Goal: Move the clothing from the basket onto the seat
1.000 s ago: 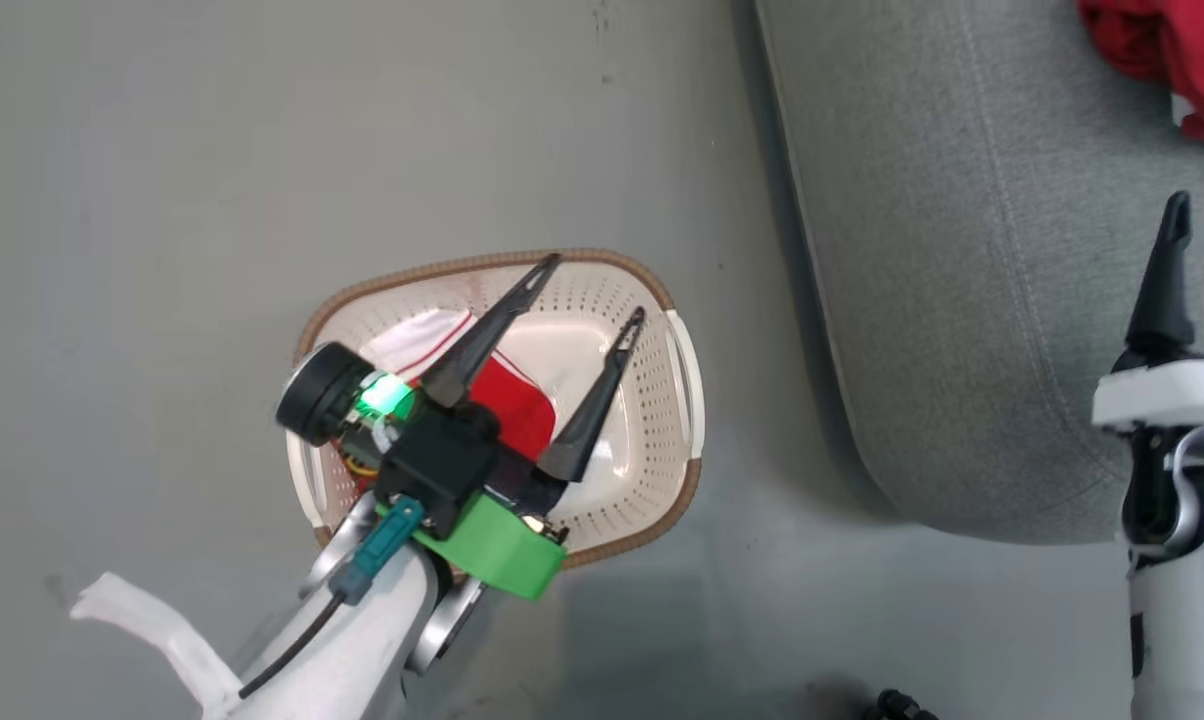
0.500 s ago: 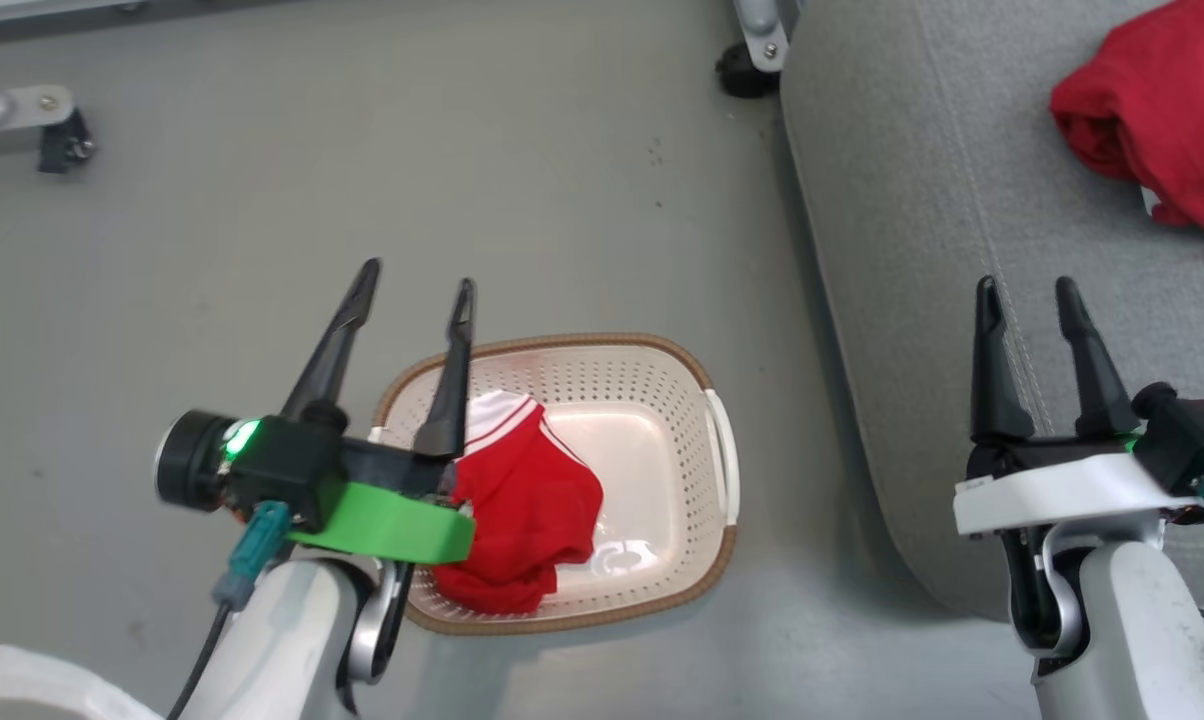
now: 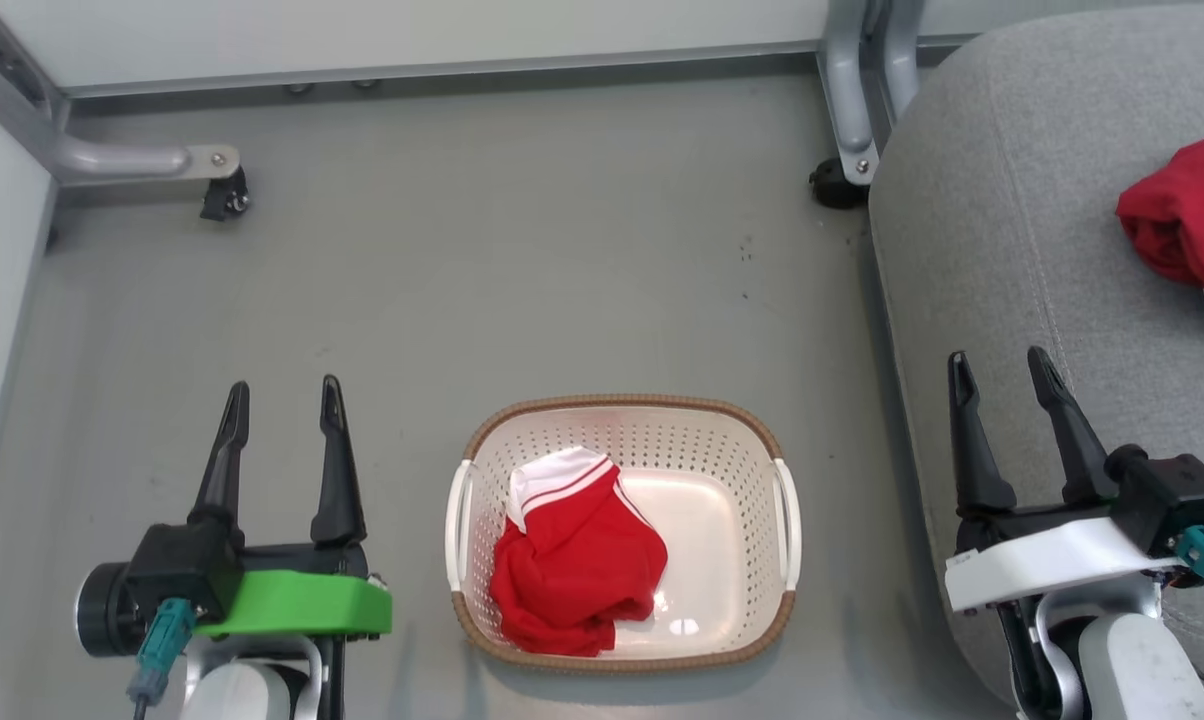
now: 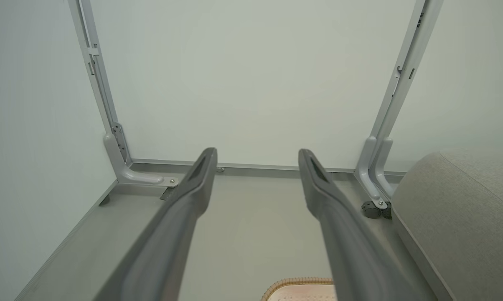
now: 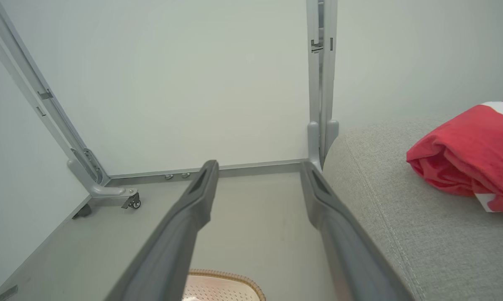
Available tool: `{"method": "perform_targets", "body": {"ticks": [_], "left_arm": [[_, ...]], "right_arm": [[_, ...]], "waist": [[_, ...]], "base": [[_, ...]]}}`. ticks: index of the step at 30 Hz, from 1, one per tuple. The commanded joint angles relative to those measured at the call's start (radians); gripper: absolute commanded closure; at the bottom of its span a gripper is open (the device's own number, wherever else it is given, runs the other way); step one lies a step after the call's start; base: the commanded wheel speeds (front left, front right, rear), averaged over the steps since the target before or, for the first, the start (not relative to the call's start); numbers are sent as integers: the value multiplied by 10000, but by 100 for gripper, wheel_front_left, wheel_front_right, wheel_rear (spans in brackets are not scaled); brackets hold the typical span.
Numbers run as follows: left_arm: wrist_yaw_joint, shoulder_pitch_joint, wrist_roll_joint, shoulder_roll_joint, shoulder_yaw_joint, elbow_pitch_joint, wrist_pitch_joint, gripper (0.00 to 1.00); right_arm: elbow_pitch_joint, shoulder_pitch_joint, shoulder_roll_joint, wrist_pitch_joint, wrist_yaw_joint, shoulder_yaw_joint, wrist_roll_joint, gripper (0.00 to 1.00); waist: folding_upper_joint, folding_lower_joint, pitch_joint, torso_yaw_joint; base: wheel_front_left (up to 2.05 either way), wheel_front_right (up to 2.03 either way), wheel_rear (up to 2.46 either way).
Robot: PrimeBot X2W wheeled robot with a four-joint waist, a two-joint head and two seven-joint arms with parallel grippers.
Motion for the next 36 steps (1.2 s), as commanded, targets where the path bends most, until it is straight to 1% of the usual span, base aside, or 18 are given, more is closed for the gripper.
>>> {"method": "perform_targets", "body": {"ticks": [1, 6, 10, 14, 21, 27, 36], "left_arm": [[-118, 289, 134, -64, 131, -6, -7, 0], [-436, 945, 430, -285, 398, 96, -7, 0], [-688, 1285, 672, -403, 425, 273, -7, 0], [-837, 1510, 804, -475, 477, 427, -7, 0], [-1012, 1715, 1001, -523, 537, 699, -7, 0], [-1099, 1706, 1088, -566, 539, 955, -8, 0], [-1114, 1590, 1174, -603, 586, 1083, -8, 0]], "right_arm": [[-99, 255, -33, 96, -3, -2, -71, 0], [-402, 786, -30, 405, -3, -18, -182, 0], [-617, 1154, -20, 616, -3, -15, -215, 0], [-783, 1487, -7, 765, -3, 52, -228, 0], [-901, 1859, 5, 965, -1, 129, -148, 0], [-972, 1948, 15, 1076, -1, 99, -185, 0], [-991, 1914, 17, 1142, -1, 99, -132, 0]], "waist": [[0, 1, -503, 343], [0, 1, -961, 358], [0, 1, -1252, 318], [0, 1, -1523, 266], [0, 1, -1860, 188], [0, 1, -1906, 164], [0, 1, -1876, 139]], "base": [[0, 0, 0], [0, 0, 0], [0, 0, 0], [0, 0, 0], [0, 0, 0], [0, 0, 0], [0, 0, 0]]}}
